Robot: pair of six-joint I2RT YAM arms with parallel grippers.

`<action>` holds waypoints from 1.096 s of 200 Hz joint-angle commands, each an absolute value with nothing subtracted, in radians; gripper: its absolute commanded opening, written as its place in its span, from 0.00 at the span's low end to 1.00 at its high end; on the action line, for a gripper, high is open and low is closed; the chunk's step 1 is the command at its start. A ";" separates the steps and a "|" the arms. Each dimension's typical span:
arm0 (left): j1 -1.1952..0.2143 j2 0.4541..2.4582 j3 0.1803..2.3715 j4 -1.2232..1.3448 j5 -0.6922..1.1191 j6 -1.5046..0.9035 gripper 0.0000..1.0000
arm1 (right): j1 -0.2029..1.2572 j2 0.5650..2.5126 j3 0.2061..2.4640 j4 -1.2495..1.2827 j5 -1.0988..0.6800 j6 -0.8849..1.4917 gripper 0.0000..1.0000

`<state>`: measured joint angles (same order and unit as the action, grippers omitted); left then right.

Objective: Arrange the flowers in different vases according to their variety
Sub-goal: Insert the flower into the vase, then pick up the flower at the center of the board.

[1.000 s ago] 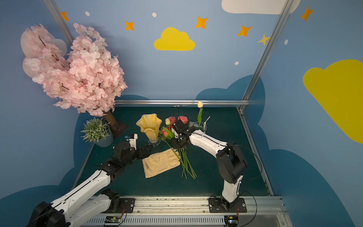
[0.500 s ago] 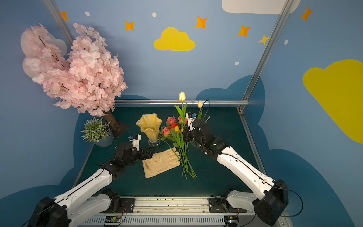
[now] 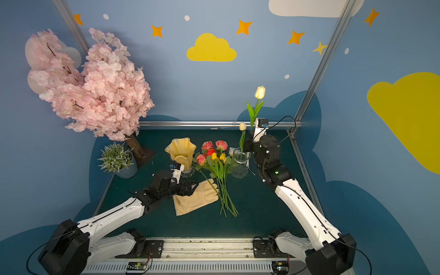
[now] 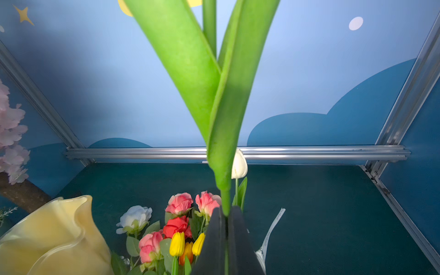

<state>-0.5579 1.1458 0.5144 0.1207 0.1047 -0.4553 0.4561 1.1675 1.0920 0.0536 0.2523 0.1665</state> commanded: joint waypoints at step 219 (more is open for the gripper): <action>-0.614 1.119 0.702 -0.212 -0.046 -0.645 1.00 | 0.396 0.980 0.900 -0.273 -0.091 0.371 0.49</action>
